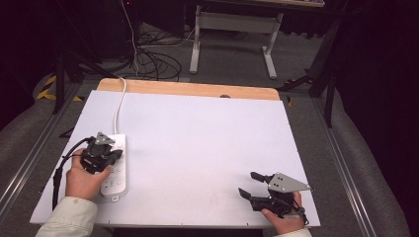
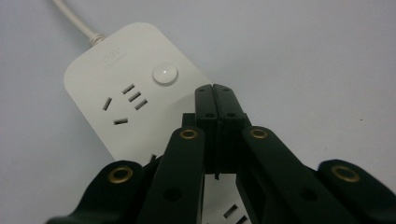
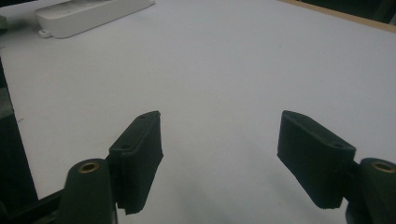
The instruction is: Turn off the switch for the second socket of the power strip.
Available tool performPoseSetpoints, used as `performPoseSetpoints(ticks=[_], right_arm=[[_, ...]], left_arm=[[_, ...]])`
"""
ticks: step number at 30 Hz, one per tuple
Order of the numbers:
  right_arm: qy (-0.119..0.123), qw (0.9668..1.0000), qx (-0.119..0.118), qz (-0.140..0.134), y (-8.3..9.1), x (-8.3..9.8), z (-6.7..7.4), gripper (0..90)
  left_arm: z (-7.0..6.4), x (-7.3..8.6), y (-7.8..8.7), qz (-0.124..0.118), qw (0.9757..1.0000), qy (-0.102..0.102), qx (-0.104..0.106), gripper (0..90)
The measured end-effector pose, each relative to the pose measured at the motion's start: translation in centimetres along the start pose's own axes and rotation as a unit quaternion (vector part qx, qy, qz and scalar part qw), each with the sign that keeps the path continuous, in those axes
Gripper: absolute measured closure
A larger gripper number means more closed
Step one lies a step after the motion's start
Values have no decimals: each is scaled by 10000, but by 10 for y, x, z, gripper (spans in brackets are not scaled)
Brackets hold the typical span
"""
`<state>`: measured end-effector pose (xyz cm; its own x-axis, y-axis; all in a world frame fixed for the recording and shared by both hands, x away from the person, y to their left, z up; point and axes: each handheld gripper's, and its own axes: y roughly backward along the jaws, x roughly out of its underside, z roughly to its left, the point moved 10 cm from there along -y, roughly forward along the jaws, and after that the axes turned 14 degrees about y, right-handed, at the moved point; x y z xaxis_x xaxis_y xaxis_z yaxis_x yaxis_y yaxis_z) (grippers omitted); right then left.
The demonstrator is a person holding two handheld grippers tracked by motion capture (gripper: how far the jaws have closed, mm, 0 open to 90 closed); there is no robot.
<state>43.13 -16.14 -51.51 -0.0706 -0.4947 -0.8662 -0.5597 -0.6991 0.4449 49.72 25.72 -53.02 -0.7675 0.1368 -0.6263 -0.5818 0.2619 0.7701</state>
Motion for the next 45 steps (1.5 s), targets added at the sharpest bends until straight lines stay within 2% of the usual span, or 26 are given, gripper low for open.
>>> performPoseSetpoints(ticks=[6, 10, 17, 19, 21, 22, 23, 24, 25, 26, 27, 29, 31, 38, 42, 45], right_arm=[[2, 10000, 0, 3, 0, 0, 0, 312], [6, 10000, -4, 10, 0, 0, 0, 312], [-6, 10000, 2, 21, -1, 1, 0, 312], [-9, 10000, 1, 31, -1, 1, 0, 312], [-10, 10000, 6, 34, -1, 1, 0, 312], [-15, 10000, 11, 31, -1, 1, 0, 312], [-15, 10000, 11, 31, -1, 1, 0, 312], [-15, 10000, 13, 28, -1, 1, -1, 312], [-13, 10000, 2, 27, -2, 1, -1, 312], [-9, 10000, 0, 29, -2, 1, -1, 312], [-8, 10000, -2, 31, -3, 1, -1, 312], [-5, 10000, -4, 35, -3, 1, -1, 312], [-20, 10000, 5, 44, -3, 1, -2, 312], [-4, 10000, -17, 38, -4, 1, -1, 312], [4, 10000, -23, 41, -4, 1, -1, 312], [-6, 10000, -25, 37, -4, 1, -1, 312]], left_arm=[[-1, 0, 0, -23, 10000, -41, -83, 899], [-1, 1, 0, 4, 10000, -7, -15, 899], [-1, 1, -1, 53, 10000, 38, -68, 900], [0, 1, 0, 55, 10000, 60, 2, 900], [0, 1, 0, -23, 10000, 61, 25, 900], [1, -1, 3, -120, 9998, 164, 23, 899], [1, -1, 3, -120, 9998, 164, 23, 899], [2, -1, 4, -158, 9997, 169, -71, 899], [2, -3, 5, -229, 9995, 191, -47, 899], [-1, -8, 11, -392, 9986, 337, 143, 899], [-2, -11, 16, -466, 9981, 352, 217, 899], [-3, -13, 19, -523, 9978, 350, 231, 899], [-7, -14, 24, -554, 9981, 201, 176, 898], [-19, -20, 41, -730, 9970, 83, 261, 898], [-16, -21, 49, -762, 9970, -1, 164, 898], [-11, -21, 53, -799, 9965, 91, 212, 897]])
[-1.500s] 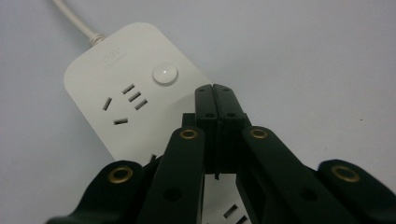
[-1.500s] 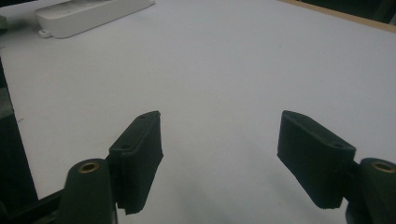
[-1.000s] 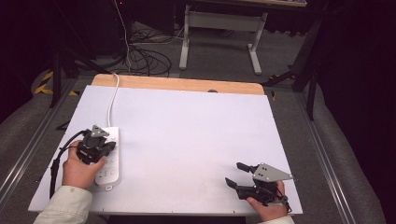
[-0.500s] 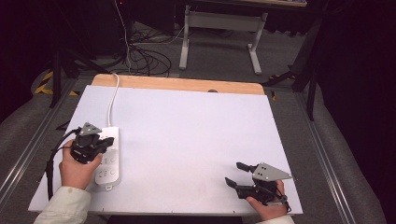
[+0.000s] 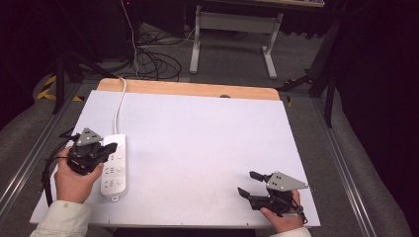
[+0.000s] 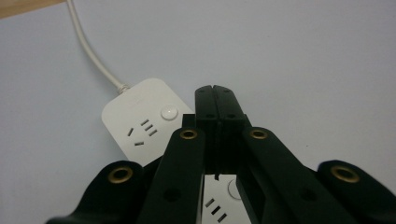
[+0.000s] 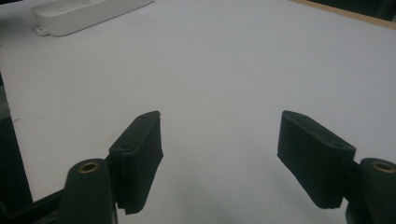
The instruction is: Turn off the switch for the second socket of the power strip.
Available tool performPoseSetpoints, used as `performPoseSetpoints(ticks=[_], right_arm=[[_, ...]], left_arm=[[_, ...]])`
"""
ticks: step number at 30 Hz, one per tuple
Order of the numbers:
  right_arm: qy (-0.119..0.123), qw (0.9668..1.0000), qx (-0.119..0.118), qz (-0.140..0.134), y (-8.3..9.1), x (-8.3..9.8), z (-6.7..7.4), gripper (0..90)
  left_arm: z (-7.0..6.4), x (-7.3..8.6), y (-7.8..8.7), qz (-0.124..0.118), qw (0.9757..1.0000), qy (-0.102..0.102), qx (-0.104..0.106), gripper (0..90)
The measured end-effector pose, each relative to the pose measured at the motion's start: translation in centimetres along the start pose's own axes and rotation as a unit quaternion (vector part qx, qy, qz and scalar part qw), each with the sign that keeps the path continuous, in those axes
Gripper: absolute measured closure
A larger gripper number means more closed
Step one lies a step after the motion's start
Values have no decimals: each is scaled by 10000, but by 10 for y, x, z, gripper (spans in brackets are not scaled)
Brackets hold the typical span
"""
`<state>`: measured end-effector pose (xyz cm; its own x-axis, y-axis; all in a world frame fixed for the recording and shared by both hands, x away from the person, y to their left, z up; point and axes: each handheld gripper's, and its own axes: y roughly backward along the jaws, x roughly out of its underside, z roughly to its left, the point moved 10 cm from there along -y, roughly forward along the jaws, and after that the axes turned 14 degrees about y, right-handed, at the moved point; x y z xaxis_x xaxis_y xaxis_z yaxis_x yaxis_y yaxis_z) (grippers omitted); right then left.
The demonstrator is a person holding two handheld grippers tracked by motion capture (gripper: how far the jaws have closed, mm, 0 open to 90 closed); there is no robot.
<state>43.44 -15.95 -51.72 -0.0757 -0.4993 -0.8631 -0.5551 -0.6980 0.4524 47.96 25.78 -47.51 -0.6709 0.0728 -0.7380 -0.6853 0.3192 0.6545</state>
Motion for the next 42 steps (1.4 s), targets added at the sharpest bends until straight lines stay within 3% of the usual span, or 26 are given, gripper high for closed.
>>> performPoseSetpoints(ticks=[8, 11, 12, 14, 15, 16, 22, 23, 24, 28, 29, 31, 33, 37, 42], right_arm=[[-11, 10000, 8, 6, 0, 0, 0, 312], [-22, 10000, 9, 9, -1, 1, -1, 312], [-22, 10000, 9, 9, -1, 1, -1, 312], [-30, 10000, 10, 6, 0, 1, -1, 312], [-30, 10000, 10, 6, 0, 1, -1, 312], [-34, 10000, 11, -2, 0, 1, -1, 312], [-39, 10000, 2, 5, -1, 1, 0, 312], [-39, 10000, 2, 5, -1, 1, 0, 312], [-42, 10000, -3, 3, -1, 1, 0, 312], [-39, 10000, -9, 5, -1, 1, 0, 312], [-41, 10000, -16, 11, -1, 1, 0, 312], [-28, 10000, -27, 16, -1, 1, 1, 312], [-25, 10000, -29, 16, -1, 1, 1, 312], [-11, 10000, -43, 12, -1, 1, 1, 312], [-2, 10000, -42, 8, -1, 0, 2, 312]], left_arm=[[-8, -3, 5, -24, 9998, -189, 31, 884], [-10, -3, 7, -37, 9998, -151, 124, 766], [-13, -4, 8, -54, 9997, -77, 230, 766], [-15, -5, 10, -128, 9994, -65, 308, 648], [-17, -7, 13, -204, 9991, -108, 351, 648], [-21, -8, 14, -230, 9987, -83, 448, 588], [-32, -15, 27, -501, 9971, -249, 515, 338], [-34, -16, 28, -537, 9967, -241, 554, 338], [-35, -17, 31, -600, 9961, -283, 585, 288], [-44, -15, 37, -808, 9929, -400, 775, 224], [-49, -14, 42, -1024, 9885, -443, 1019, 233], [-54, -12, 46, -1037, 9855, -345, 1302, 233], [-54, -10, 49, -1063, 9848, -344, 1333, 227], [-52, -3, 53, -1036, 9863, -389, 1219, 174], [-50, 11, 53, -942, 9870, -767, 1051, 127]])
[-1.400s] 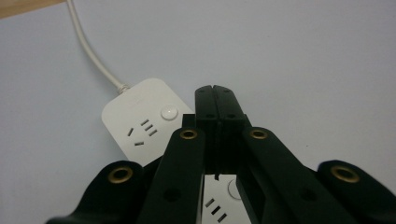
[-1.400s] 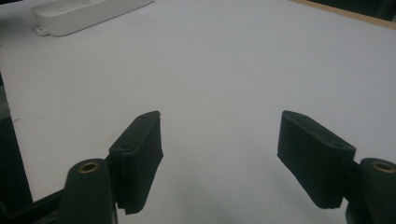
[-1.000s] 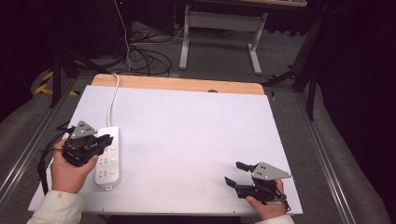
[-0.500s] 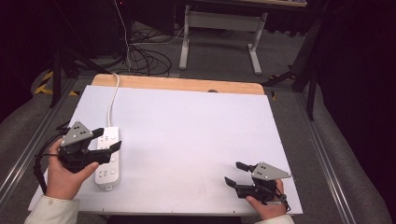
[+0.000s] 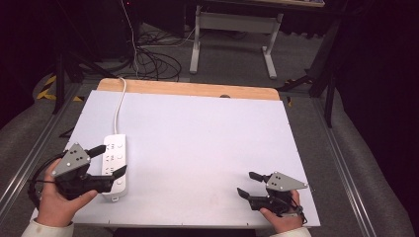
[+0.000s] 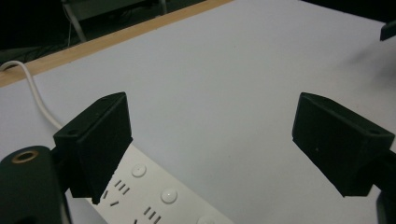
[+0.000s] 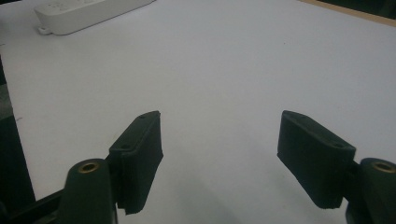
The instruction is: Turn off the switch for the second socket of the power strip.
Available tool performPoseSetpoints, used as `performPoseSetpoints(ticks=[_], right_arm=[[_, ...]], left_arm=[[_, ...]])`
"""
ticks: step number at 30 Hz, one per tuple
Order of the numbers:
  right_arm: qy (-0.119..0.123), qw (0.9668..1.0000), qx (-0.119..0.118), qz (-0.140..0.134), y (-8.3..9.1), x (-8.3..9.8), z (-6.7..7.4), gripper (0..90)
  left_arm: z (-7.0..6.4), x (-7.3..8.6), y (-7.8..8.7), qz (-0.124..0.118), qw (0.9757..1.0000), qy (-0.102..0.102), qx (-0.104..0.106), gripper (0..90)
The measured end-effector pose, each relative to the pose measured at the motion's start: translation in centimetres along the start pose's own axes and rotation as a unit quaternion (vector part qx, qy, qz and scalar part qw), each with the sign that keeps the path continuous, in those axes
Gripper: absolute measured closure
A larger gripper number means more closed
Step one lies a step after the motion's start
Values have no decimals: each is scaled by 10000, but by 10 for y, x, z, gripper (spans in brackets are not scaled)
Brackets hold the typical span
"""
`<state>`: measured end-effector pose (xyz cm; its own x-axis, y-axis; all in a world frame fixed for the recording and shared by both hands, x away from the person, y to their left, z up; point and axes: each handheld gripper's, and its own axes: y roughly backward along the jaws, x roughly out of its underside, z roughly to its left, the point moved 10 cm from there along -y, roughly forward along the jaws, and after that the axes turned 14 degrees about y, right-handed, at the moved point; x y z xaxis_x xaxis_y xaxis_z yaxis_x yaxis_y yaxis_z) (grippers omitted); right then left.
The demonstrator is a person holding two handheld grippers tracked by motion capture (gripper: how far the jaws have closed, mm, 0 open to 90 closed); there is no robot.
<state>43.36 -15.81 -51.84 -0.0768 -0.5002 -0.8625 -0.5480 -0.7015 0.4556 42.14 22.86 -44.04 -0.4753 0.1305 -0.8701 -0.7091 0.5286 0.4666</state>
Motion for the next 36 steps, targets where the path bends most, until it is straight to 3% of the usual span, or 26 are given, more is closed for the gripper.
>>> performPoseSetpoints(ticks=[2, 6, 14, 19, 27, 30, 33, 36], right_arm=[[0, 10000, -1, -2, 0, 0, 0, 312], [10, 10000, -5, -1, 0, 0, 0, 312], [17, 10000, -3, 4, 0, 0, 0, 312], [16, 10000, -2, 0, 0, 0, 0, 312], [19, 10000, -5, 0, 1, 0, 1, 312], [22, 10000, -8, 1, 0, 0, 1, 312], [26, 10000, -7, -1, 0, 0, 1, 312], [17, 10000, -10, 2, 0, 0, 1, 312]], left_arm=[[1, 5, 1, 23, 10000, -38, 33, 125], [3, 14, 4, -22, 9998, 94, 160, 119], [7, 36, 5, -26, 9997, 192, 173, 105], [9, 48, 4, -130, 9990, 360, 219, 100], [12, 68, -2, 60, 9998, 78, 144, 89], [12, 73, -2, 97, 9998, 58, 174, 89], [13, 78, -3, 100, 9997, 139, 197, 89], [16, 82, -2, 47, 9991, 363, 228, 89]])
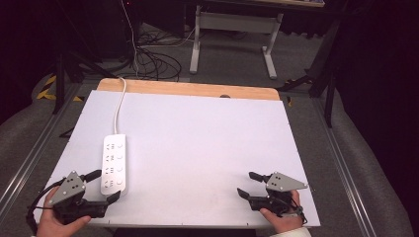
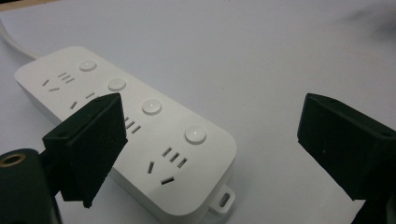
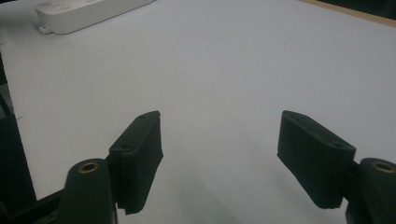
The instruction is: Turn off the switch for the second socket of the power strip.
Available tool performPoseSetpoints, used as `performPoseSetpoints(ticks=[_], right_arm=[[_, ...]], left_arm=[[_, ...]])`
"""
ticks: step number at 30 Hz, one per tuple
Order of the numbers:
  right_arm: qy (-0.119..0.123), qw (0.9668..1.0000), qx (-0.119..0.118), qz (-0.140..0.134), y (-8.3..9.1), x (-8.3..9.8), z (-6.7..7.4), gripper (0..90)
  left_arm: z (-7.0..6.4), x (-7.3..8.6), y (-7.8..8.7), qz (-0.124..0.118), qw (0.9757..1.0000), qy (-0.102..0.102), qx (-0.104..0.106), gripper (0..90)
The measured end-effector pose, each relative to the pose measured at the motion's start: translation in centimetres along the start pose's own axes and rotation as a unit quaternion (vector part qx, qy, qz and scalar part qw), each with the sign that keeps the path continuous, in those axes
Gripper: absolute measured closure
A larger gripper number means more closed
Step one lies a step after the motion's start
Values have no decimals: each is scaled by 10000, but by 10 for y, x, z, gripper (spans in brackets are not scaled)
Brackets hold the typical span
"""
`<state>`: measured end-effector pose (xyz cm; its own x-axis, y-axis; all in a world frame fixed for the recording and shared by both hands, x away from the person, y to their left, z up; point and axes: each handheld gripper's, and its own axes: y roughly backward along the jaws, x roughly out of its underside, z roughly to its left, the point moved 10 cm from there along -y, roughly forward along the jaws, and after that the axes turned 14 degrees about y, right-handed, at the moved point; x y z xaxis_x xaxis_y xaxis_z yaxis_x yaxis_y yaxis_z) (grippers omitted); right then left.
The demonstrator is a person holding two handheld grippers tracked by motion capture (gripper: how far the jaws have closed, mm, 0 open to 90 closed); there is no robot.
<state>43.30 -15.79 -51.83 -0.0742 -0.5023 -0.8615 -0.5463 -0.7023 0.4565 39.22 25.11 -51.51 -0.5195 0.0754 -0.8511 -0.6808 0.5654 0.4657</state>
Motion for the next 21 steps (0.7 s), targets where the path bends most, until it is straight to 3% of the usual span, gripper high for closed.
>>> performPoseSetpoints(ticks=[2, 5, 13, 17, 21], right_arm=[[8, 10000, 1, 0, 0, 0, 0, 312], [11, 10000, 0, -4, 0, 0, 0, 312], [5, 10000, -8, 4, -1, 0, 0, 312], [-7, 10000, -13, 14, -1, 1, 0, 312], [-12, 10000, -14, 12, -1, 1, 0, 312]], left_arm=[[1, 3, 0, -9, 9999, 150, 22, 89], [3, 8, -1, 57, 9999, 136, -53, 89], [5, 5, -1, 12, 9995, -208, -245, 89], [5, 3, -2, -9, 9997, -146, -215, 89], [5, 3, -3, -8, 9999, 44, -164, 89]])
